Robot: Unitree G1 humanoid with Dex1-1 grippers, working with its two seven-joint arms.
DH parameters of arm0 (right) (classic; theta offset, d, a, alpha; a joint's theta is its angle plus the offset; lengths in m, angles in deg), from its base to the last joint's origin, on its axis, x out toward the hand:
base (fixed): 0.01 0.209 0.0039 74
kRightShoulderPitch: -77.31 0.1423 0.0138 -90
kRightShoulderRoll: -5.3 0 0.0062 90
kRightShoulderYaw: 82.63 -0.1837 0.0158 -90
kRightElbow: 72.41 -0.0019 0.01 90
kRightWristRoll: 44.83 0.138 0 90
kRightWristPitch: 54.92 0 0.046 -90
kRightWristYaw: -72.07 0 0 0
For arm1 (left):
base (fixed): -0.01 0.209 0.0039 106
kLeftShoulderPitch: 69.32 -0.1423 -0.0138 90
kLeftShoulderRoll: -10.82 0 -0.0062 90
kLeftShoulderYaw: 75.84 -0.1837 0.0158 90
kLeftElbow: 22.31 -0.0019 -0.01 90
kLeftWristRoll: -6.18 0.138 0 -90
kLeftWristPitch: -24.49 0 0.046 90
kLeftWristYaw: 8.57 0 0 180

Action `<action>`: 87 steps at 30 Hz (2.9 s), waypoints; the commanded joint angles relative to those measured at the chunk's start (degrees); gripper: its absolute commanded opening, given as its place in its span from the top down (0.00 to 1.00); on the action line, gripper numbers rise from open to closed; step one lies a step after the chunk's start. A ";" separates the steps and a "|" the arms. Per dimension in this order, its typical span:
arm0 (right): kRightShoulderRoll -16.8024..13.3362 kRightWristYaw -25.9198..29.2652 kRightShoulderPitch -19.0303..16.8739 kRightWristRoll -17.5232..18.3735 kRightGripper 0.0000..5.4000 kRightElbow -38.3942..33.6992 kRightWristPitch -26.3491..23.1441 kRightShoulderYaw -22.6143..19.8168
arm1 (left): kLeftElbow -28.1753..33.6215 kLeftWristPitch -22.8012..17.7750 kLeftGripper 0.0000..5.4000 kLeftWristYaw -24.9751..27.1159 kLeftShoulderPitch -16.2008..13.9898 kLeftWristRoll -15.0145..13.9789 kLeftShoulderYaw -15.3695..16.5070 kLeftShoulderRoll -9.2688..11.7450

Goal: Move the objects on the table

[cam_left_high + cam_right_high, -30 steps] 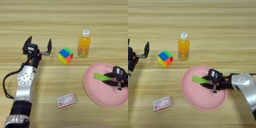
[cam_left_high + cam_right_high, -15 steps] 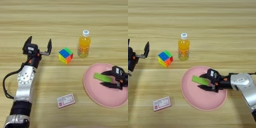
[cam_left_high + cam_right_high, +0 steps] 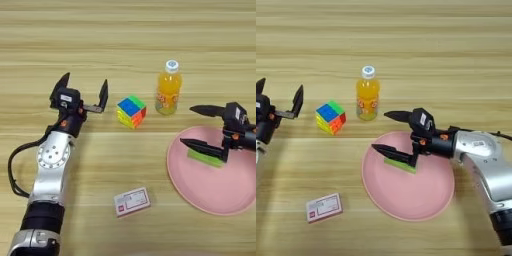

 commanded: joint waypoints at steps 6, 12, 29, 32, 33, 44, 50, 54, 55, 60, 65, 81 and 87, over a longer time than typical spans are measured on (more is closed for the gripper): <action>2.35 -1.00 2.58 2.84 0.00 -4.24 -2.36 0.27 | 0.00 -3.93 0.00 10.33 -0.03 -1.79 -5.33 1.19; 3.22 -1.21 2.82 3.40 0.00 -5.84 -3.22 1.13 | -5.16 -6.04 0.00 15.67 4.30 -2.45 -6.94 1.00; 3.97 -1.48 2.27 3.46 0.00 -7.99 -3.72 1.70 | -14.67 -7.29 0.00 18.62 9.83 -0.20 -8.67 -0.01; 4.05 -1.55 2.18 3.41 0.00 -8.12 -3.75 1.63 | -15.99 -8.51 0.00 17.72 10.17 0.74 -8.97 0.08; 4.07 -1.55 2.14 3.41 0.00 -8.15 -3.76 1.59 | -16.23 -8.96 0.00 17.61 10.20 0.95 -9.00 0.09; 4.11 -1.60 1.90 3.36 0.00 -8.35 -3.77 1.46 | -17.29 -10.09 0.00 16.78 10.34 1.85 -8.76 0.09; 4.06 -1.62 1.80 3.37 0.00 -8.42 -3.78 1.40 | -17.46 -9.86 0.00 16.59 10.36 2.23 -8.70 0.00; 4.18 -1.78 1.79 3.33 0.00 -8.46 -3.75 1.38 | -17.67 -9.63 0.00 16.50 10.38 2.47 -8.70 0.08; 4.17 -1.80 1.75 3.35 0.00 -8.52 -3.74 1.34 | -17.67 -9.62 0.03 16.50 10.37 2.47 -8.70 0.08; 4.26 -1.98 1.79 3.31 0.00 -8.40 -3.62 1.33 | -17.99 -9.54 0.11 17.02 10.51 2.06 -8.57 0.01; 4.25 -2.22 1.71 3.36 0.00 -8.48 -3.55 1.38 | -17.86 -9.41 0.20 17.23 10.42 2.06 -8.59 0.02; 4.15 -2.29 1.74 3.74 0.00 -8.72 -3.56 1.23 | -17.77 -9.09 0.39 17.20 10.25 2.19 -8.66 -0.04; 4.17 -2.43 1.75 3.78 0.00 -8.73 -3.51 1.33 | -17.52 -9.04 0.39 17.19 10.16 2.21 -8.66 0.02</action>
